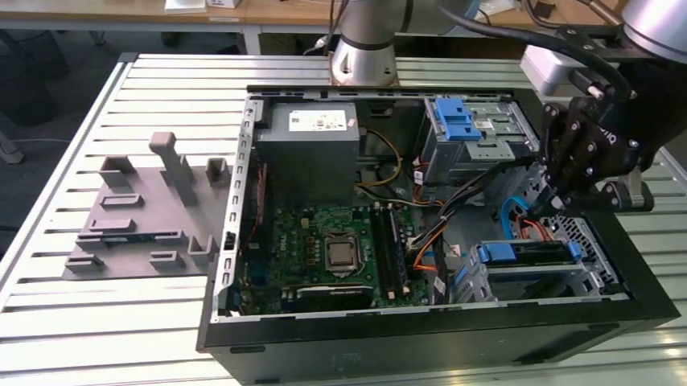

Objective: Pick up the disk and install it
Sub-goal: 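Insert the second disk wire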

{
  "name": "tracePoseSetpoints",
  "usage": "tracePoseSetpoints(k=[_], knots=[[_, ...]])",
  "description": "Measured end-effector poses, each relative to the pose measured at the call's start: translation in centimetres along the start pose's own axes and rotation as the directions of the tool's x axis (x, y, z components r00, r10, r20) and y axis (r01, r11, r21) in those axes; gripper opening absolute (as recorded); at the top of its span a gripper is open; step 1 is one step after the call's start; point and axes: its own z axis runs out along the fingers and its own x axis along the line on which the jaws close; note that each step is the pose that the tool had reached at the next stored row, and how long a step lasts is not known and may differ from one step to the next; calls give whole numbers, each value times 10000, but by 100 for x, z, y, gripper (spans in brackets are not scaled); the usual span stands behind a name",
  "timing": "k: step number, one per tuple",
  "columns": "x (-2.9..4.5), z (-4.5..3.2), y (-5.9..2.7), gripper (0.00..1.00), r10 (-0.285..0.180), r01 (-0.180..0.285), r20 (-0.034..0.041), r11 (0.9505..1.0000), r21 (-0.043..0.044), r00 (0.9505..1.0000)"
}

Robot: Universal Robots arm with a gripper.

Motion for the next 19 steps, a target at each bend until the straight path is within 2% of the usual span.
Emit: tracePoseSetpoints(k=[3,4,5,6,7,8,19], knots=[[-46,2,1,11,-23,23,-4,10000,0,10000],[-52,6,1,17,-64,64,-3,10000,1,10000],[-55,10,1,17,-129,129,-2,9999,4,9999],[-57,15,1,23,-203,203,-2,9998,6,9998],[-59,21,1,23,-280,280,-2,9996,8,9996],[-61,27,1,30,-346,346,-4,9994,10,9994],[-86,122,1,30,-446,446,-6,9990,13,9990]])
